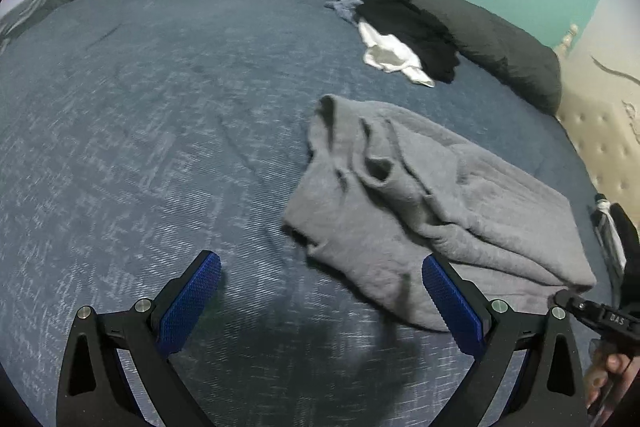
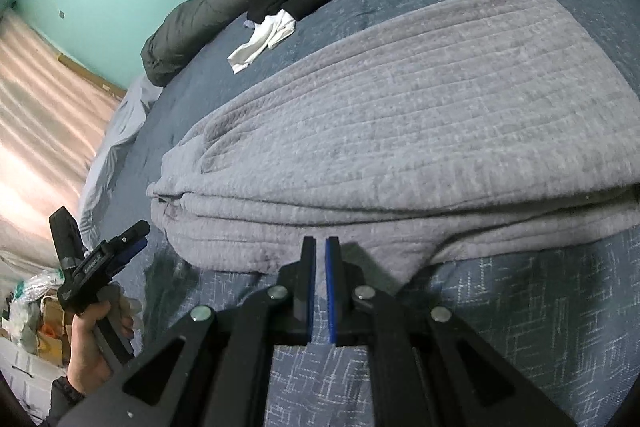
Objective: Fold clothes
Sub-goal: 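Slide the closed right tool along the folded sweatshirt edge, then grasp the loose grey sweatshirt end with the left tool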
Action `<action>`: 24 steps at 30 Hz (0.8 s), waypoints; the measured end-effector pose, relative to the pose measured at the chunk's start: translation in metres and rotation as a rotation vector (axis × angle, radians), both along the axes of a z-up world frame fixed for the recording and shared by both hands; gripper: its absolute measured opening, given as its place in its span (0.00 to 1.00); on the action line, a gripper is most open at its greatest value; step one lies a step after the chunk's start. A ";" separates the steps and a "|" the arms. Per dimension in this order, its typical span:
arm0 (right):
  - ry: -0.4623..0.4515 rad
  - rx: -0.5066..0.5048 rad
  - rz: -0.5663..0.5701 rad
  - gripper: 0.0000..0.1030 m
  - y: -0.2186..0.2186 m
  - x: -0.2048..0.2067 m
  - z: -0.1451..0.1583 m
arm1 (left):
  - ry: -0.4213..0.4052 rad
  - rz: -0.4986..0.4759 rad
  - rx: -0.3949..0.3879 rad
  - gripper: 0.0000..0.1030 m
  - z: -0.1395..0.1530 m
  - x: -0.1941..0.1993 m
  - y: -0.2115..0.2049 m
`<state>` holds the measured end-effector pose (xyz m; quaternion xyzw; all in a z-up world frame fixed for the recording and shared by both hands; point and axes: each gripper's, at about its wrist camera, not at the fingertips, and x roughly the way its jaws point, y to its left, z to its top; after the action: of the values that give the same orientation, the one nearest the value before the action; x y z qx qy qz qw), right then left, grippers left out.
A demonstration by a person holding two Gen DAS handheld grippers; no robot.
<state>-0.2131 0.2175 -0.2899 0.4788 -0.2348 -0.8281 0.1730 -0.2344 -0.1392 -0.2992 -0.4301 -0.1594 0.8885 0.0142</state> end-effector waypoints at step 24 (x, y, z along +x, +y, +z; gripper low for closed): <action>0.003 -0.090 -0.033 0.05 0.023 0.001 0.000 | -0.062 0.086 0.164 0.99 -0.035 -0.026 0.006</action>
<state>-0.2125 0.2400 -0.2895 0.4653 -0.2794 -0.8202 0.1809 -0.2602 -0.1331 -0.3338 -0.4476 -0.2502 0.8585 0.0063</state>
